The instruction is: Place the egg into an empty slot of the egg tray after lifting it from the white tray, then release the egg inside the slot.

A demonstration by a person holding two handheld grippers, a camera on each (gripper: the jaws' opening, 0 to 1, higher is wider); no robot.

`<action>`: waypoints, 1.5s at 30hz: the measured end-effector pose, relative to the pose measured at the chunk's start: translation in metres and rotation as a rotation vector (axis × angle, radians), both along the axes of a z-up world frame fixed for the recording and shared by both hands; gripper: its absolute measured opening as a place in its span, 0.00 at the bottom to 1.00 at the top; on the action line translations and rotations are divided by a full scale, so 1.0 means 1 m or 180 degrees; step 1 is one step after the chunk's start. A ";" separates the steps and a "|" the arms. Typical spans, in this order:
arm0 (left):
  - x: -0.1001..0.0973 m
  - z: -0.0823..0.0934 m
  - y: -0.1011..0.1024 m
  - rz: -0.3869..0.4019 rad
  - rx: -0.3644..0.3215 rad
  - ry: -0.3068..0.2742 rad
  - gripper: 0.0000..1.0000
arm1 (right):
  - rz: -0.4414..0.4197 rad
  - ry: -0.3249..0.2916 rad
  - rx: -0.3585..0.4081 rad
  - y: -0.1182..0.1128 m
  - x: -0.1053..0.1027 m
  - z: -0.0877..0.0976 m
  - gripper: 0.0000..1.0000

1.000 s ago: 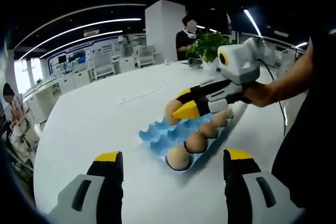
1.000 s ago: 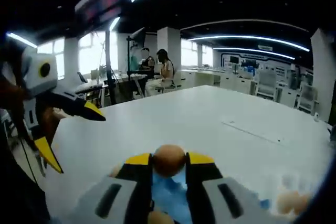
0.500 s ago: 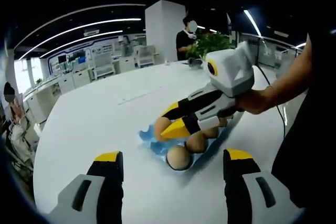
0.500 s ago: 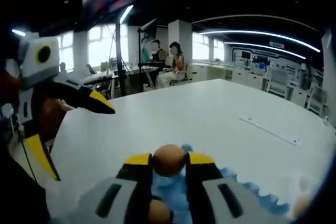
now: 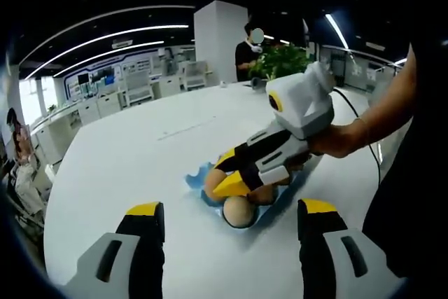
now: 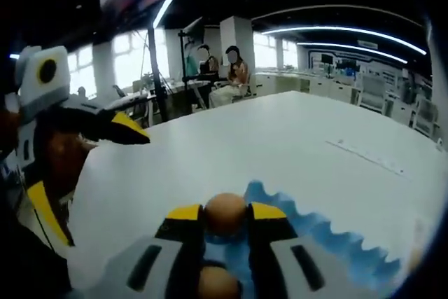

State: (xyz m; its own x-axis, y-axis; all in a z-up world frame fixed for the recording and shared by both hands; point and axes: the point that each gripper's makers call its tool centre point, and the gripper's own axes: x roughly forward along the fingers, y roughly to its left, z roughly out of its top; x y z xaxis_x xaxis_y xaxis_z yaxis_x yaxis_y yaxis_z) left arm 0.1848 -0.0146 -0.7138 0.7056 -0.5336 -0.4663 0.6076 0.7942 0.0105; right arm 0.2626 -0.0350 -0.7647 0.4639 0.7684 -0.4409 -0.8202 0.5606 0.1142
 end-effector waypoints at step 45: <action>0.003 0.004 0.001 -0.0032 0.0013 -0.0080 0.78 | 0.0010 0.0087 0.0168 -0.017 -0.007 0.018 0.35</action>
State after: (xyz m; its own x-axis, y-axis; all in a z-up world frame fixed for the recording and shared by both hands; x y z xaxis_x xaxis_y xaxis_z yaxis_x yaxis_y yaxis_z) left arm 0.1880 -0.0134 -0.7099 0.7116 -0.5390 -0.4507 0.6151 0.7879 0.0289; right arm 0.2557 -0.0517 -0.7467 0.4498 0.7923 -0.4122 -0.8180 0.5507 0.1660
